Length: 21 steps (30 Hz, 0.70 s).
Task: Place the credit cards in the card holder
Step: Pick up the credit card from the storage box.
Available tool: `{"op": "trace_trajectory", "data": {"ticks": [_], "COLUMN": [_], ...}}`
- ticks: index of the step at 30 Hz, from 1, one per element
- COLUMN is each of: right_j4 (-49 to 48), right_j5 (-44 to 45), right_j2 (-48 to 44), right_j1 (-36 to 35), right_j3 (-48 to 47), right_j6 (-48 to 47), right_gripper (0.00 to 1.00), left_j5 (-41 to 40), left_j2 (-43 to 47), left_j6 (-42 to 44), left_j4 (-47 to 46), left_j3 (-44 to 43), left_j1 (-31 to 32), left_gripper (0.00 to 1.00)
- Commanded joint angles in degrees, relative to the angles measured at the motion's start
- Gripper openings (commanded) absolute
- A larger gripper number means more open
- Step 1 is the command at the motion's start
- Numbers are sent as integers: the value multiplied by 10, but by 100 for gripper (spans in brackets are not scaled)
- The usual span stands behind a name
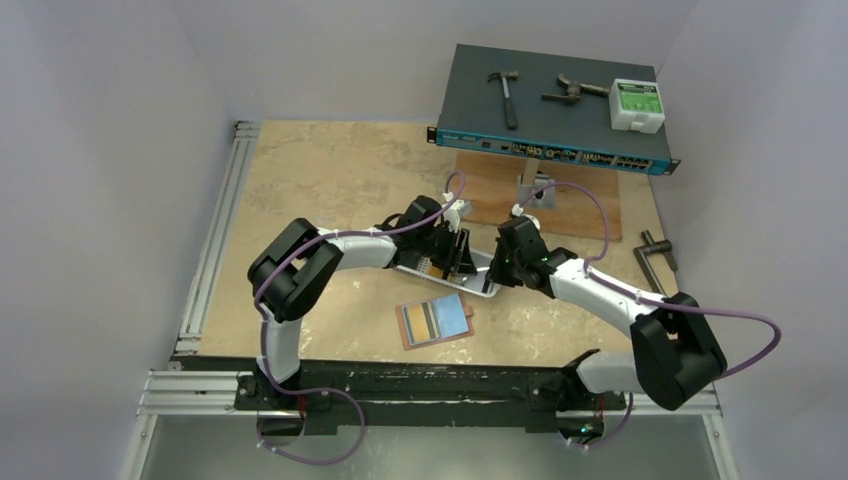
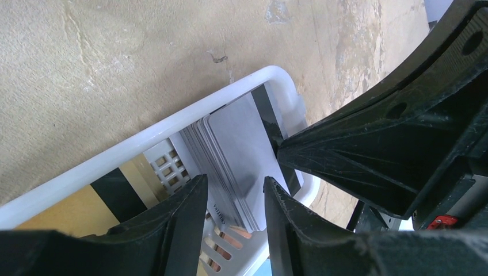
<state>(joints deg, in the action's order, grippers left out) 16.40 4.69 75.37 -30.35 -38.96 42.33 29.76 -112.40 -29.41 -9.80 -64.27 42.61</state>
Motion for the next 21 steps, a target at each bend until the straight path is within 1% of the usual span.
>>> {"op": "trace_trajectory", "data": {"ticks": [1,4,10,15,21], "right_j4": [-10,-17,-30,-41,8], "right_j5": [-9,-15,-27,-42,-27], "right_j2": [9,18,33,44,1], "right_j1": [2,2,2,2,5], "right_j3": [9,10,11,10,-29], "right_j6": [-8,-8,-7,-4,-18], "right_gripper": [0,0,0,0,1], "left_j5": [-5,1,37,43,33], "left_j2": [12,13,5,8,26], "left_j6": [-1,-4,-22,-28,-29], "left_j4": [-20,-25,-54,-64,-65], "left_j3": [1,3,9,17,26], "left_j1": [-3,-3,-5,-12,-26], "left_gripper": [41,41,42,42,41]}}
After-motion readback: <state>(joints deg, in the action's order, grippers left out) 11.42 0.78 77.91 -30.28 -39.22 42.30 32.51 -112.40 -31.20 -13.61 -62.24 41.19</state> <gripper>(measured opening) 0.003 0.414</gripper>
